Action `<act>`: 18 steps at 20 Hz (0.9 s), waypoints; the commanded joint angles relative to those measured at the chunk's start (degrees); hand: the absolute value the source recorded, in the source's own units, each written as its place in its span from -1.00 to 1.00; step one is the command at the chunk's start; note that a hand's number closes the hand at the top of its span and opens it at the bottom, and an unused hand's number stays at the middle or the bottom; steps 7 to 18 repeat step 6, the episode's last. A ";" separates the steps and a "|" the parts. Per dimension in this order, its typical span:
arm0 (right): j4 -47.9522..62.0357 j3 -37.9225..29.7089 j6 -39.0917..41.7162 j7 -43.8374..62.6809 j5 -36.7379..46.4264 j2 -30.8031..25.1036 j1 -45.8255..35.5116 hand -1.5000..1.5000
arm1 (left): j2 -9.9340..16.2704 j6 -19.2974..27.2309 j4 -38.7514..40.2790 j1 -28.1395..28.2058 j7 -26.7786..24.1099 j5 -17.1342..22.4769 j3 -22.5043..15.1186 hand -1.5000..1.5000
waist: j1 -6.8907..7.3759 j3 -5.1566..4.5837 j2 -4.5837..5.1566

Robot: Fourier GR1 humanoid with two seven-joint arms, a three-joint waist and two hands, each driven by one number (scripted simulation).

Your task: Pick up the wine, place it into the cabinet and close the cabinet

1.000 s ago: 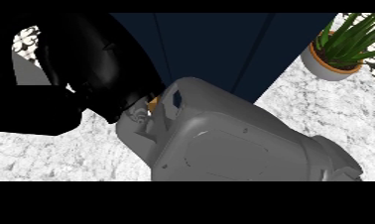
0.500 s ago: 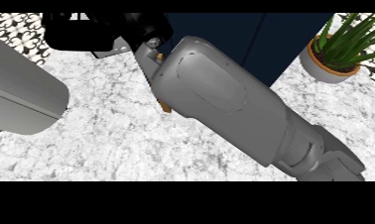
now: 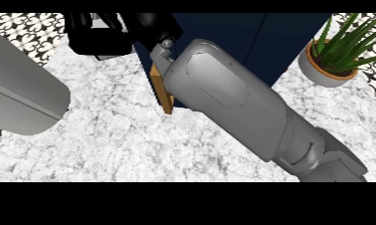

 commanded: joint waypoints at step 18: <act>10.13 -3.88 0.84 -2.89 0.82 -7.30 4.80 1.00 | -0.07 1.37 -0.88 -0.75 1.12 0.27 -0.37 1.00 | -1.93 0.80 4.55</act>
